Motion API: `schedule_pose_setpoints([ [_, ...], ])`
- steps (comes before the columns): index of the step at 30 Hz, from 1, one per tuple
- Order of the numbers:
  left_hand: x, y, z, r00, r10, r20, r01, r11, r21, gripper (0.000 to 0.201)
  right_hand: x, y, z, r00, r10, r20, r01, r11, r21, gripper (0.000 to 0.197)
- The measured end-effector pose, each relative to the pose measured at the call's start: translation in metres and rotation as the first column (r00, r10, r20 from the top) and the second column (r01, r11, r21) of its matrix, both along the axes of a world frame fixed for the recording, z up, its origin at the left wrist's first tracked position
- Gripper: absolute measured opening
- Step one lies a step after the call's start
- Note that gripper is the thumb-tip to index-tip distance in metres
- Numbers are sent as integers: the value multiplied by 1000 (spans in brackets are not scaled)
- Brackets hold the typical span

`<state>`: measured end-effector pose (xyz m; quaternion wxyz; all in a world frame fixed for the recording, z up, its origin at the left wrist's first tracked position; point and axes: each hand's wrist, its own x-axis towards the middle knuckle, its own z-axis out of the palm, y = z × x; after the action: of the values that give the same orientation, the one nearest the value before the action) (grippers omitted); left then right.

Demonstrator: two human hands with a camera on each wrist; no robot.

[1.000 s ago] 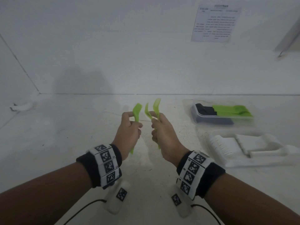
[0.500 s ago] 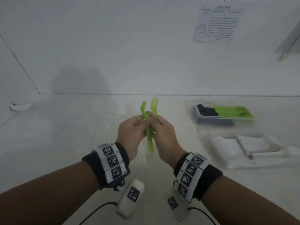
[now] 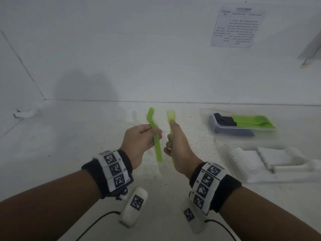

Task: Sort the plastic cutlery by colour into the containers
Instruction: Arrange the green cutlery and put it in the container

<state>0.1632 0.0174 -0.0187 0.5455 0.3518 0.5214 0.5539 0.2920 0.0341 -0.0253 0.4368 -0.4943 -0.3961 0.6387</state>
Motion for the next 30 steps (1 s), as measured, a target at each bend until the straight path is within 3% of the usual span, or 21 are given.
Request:
schedule_pose_setpoints([
  [4,3,-4,0,1000,-24,-16,24,1000,13,17,-4,-6,1,982,182,48,-185,979,85,53],
  [11,3,-7,-2,991,-67,-117,71,997,30,20,-13,-2,-8,975,221,-19,-219,973,74,68],
  [17,-5,-8,0,968,-79,-238,83,997,4,15,-8,-4,-5,958,278,73,-285,952,115,56],
  [20,-6,-12,-1,952,-72,-298,78,997,7,20,-11,-2,-9,943,322,80,-331,932,147,59],
  [24,-11,-14,-2,972,-109,-209,100,994,-52,22,-19,0,-16,932,362,29,-363,925,109,75],
  [27,-23,-14,5,973,-188,-131,171,977,-129,23,-16,2,-18,922,376,95,-386,912,140,67],
  [30,-29,-12,6,966,-207,-157,181,969,-166,24,-16,0,-13,881,432,192,-462,873,157,62],
])
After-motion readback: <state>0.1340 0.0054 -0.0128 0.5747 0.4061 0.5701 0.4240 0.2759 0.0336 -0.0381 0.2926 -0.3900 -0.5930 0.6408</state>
